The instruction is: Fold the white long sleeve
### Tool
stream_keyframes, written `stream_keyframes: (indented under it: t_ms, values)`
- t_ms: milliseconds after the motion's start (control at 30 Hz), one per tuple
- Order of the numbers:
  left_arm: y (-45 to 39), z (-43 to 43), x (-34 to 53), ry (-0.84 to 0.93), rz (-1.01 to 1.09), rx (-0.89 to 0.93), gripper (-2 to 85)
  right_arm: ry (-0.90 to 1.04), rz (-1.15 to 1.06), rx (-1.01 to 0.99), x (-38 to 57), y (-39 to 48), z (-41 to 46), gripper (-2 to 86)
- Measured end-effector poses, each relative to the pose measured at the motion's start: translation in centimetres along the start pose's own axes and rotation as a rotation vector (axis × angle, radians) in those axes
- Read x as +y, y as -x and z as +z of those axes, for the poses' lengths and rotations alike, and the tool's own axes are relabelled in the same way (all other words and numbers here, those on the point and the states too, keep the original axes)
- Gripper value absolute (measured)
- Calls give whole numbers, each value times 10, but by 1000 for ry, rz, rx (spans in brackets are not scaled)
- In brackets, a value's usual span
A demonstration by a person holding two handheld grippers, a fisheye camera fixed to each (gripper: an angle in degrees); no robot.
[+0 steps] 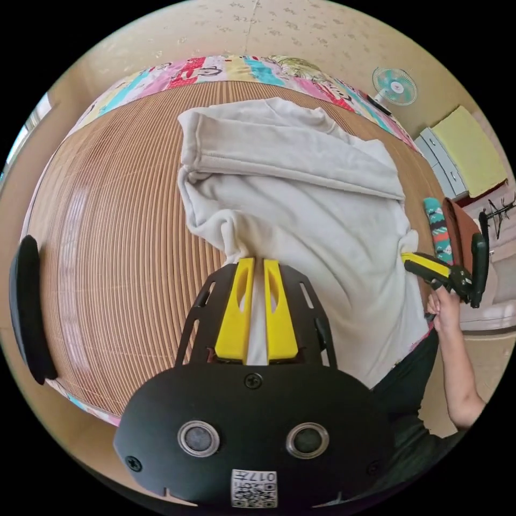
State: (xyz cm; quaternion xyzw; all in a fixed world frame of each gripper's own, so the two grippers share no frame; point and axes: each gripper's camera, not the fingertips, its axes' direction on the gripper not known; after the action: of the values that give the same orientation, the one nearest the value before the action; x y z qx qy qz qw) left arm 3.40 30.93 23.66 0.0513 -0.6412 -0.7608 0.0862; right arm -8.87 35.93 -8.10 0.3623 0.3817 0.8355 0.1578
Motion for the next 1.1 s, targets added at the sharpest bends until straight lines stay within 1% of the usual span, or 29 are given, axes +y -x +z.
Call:
stream_keyframes:
  t_ms: [67,100,133,167,200,233,267,333,400,467,500,567,633,700,800,833,933,1033,1100]
  values:
    - [11,-7,-10,29,-67,70,29,43,83,75,-29,-16,-10,5]
    - [17,-19,-4,-21,-90,122,17,49,119,78,-31,-23,-16,5]
    - [19,-35,13,-120,-67,180,14,31,191,78,-27,-35,-32,5]
    - [20,-43,24,-170,-44,204,13,-23,216,55,-11,-44,-51,6]
    - [20,-56,51,-247,3,227,17,-57,208,33,0,-46,-61,6]
    - [22,-63,79,-284,19,214,35,-128,183,-7,28,-50,-78,7]
    - [24,-64,93,-291,15,199,51,-182,162,-29,58,-54,-90,8]
    - [38,-61,146,-272,-68,143,116,-213,165,-26,101,-62,-100,12]
    - [50,-56,179,-259,-140,133,138,-201,208,-21,137,-73,-105,19]
    - [60,-50,202,-257,-174,151,129,-205,265,-61,172,-86,-114,33]
    - [64,-51,214,-286,-186,157,108,-212,281,-69,179,-89,-117,38]
    - [70,-50,221,-259,-219,161,80,-228,335,-104,196,-100,-128,62]
    - [80,-54,228,-215,-250,272,52,-231,392,-149,202,-109,-134,75]
    - [88,-58,239,-216,-288,353,51,-250,418,-197,206,-116,-137,81]
    - [106,-63,265,-251,-350,508,51,-259,439,-259,206,-126,-145,91]
    - [114,-66,276,-277,-378,570,51,-261,444,-318,208,-132,-153,94]
    - [131,-72,295,-322,-420,690,50,-338,475,-434,222,-146,-175,115]
    - [137,-82,302,-334,-416,693,50,-307,514,-540,227,-163,-172,127]
    - [136,-91,301,-328,-389,652,50,-305,512,-570,227,-168,-174,102]
